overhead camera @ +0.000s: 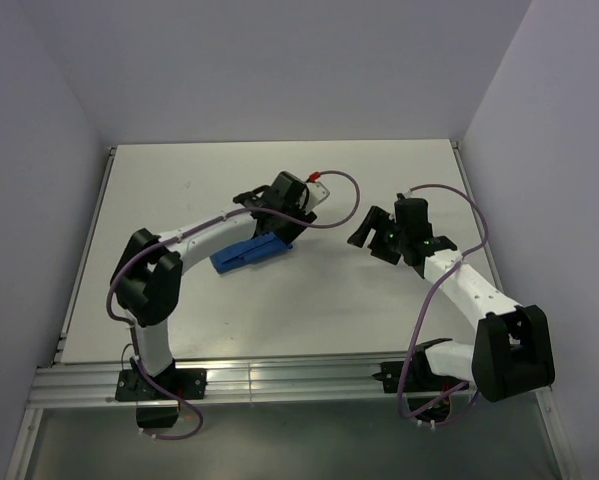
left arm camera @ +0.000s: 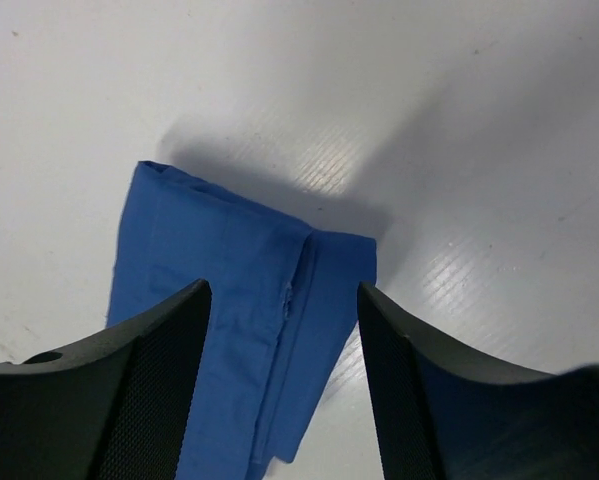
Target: Open and lay out the surgical kit
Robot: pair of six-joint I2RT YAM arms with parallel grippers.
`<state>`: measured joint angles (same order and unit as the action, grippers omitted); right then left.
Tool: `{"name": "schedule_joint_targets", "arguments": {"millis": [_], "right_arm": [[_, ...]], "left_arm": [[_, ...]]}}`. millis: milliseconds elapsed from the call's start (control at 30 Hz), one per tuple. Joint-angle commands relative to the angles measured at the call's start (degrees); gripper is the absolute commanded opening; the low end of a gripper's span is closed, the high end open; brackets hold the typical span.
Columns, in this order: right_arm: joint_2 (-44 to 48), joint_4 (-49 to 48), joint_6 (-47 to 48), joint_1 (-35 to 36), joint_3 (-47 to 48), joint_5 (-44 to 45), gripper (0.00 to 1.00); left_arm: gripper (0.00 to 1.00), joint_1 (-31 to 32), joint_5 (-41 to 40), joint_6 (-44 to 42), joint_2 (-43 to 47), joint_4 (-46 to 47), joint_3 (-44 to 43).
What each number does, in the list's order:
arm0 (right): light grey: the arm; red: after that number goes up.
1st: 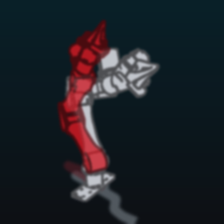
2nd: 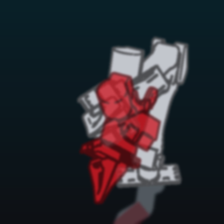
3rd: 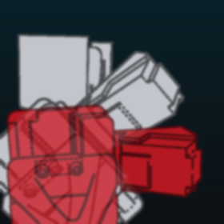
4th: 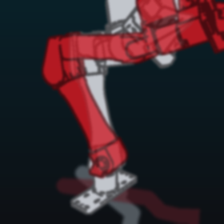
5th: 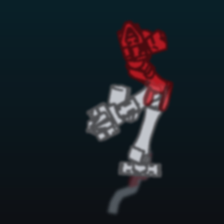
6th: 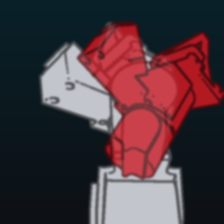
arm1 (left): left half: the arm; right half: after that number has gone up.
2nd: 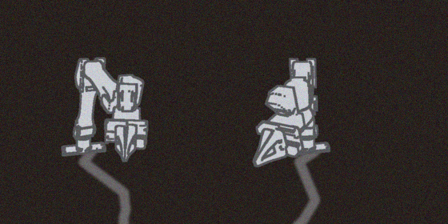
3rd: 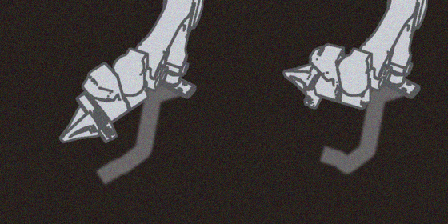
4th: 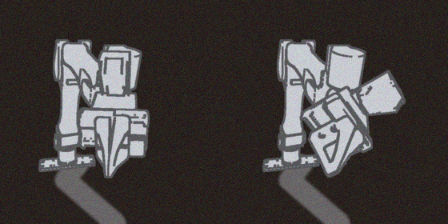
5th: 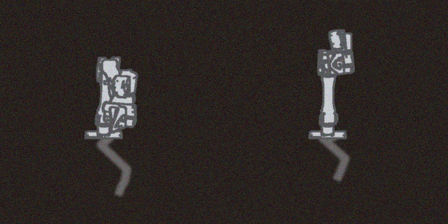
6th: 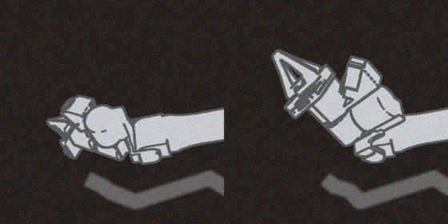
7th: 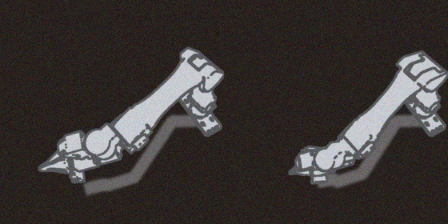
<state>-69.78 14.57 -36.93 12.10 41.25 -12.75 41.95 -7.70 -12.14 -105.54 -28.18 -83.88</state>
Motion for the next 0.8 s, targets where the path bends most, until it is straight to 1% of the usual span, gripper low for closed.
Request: {"name": "schedule_joint_targets", "arguments": {"millis": [0,133,267,333,367,467,500,567,667,767], "right_arm": [[-0.3,-0.9,0.9,-0.3,2.7,0.4,0.84],[-0.2,-0.5,1.2,-0.4,2.8,1.0,0.83],[0.0,-0.4,1.4,-0.4,2.7,1.2,0.84],[0.0,-0.3,1.5,-0.3,2.6,1.2,0.84],[0.0,-0.2,1.5,-0.4,2.6,1.2,0.84],[0.0,-0.2,1.6,-0.4,2.7,1.1,0.84],[0.1,-0.2,1.6,-0.4,2.8,1.1,0.84],[0.2,-0.2,1.6,-0.4,2.7,1.1,0.84],[0.3,-0.2,1.5,-0.4,2.7,1.0,0.84],[0.3,-0.3,1.3,-0.4,2.6,0.9,0.84]], "left_arm": [[0.66,2.0,-6.6,3.4,-2.8,1.9,-2.4],[0.65,3.7,-10.6,4.3,-5.0,2.5,-2.5],[0.59,4.1,-14.6,5.5,-8.5,1.7,-3.7],[0.53,4.1,-17.2,6.3,-9.7,1.2,-4.4],[0.51,4.1,-17.7,6.4,-9.9,1.1,-4.6],[0.42,4.1,-19.1,6.5,-9.1,1.9,-4.5],[0.38,4.1,-19.3,6.4,-8.7,2.0,-4.5],[0.36,4.1,-19.7,6.2,-7.8,2.3,-4.5],[0.29,4.1,-20.1,5.6,-6.5,1.9,-4.9],[0.2,3.8,-20.3,5.2,-5.3,1.9,-5.1]]}}
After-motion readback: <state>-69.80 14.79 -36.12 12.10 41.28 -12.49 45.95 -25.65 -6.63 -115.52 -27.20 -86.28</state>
